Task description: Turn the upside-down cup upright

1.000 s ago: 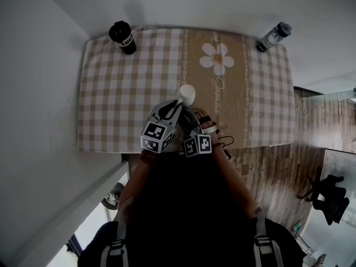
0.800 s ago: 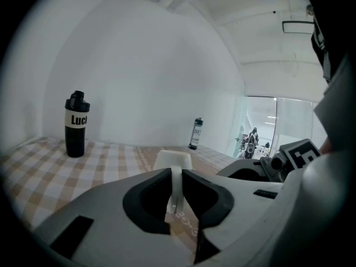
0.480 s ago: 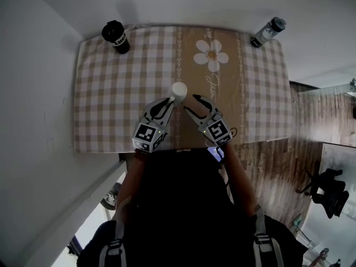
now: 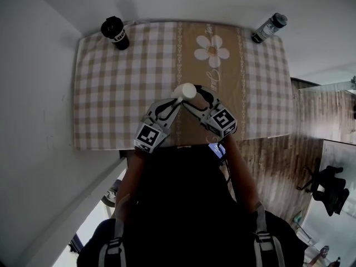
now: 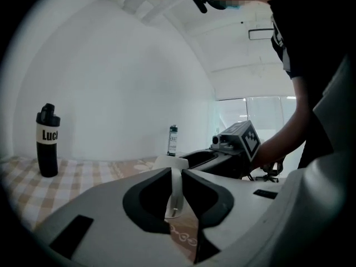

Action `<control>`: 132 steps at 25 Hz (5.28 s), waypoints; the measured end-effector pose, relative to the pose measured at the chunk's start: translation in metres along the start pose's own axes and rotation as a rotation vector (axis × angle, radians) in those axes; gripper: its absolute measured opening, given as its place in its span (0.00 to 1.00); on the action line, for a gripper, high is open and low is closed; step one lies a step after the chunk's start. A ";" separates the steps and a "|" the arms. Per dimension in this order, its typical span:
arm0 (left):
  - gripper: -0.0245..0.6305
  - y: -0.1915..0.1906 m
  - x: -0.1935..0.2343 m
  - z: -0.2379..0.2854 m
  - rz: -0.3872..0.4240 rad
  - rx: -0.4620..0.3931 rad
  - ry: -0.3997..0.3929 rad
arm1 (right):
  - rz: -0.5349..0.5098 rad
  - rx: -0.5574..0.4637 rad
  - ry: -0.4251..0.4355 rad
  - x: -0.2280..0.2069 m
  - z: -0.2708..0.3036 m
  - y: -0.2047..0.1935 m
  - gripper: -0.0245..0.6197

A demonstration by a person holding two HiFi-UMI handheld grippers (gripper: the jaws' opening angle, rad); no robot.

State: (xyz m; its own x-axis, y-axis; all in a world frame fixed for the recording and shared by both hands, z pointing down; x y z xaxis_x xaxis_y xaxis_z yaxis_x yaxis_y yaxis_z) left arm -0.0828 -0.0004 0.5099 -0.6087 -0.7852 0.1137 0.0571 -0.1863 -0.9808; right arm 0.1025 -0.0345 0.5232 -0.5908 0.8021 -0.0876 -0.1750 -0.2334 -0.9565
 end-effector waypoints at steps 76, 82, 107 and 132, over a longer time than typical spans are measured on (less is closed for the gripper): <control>0.15 -0.065 0.022 -0.026 0.079 0.204 0.089 | -0.189 0.203 -0.012 0.031 0.040 -0.033 0.49; 0.17 -0.061 0.020 -0.044 0.077 0.124 0.075 | -0.202 0.192 -0.072 0.037 0.024 -0.021 0.48; 0.04 0.054 -0.157 -0.104 0.102 -0.150 0.601 | -0.119 -0.286 -0.408 0.192 -0.119 0.047 0.04; 0.04 0.055 -0.251 -0.116 0.110 -0.144 0.615 | -0.189 -0.264 -0.395 0.222 -0.195 0.049 0.04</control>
State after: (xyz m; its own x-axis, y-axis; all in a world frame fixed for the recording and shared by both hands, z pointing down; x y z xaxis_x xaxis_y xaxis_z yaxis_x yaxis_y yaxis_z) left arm -0.0183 0.2550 0.4092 -0.9505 -0.3050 -0.0587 0.0645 -0.0090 -0.9979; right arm 0.1166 0.2398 0.4027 -0.8296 0.5360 0.1563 -0.1326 0.0829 -0.9877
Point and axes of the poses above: the fingertips, and each gripper's own axes: z forward along the fingers, x to its left, y out of its top, the point moved 10 cm from there along -z, backward along the fingers, and after that the axes turned 1 degree about -z, right-handed, at the moved point
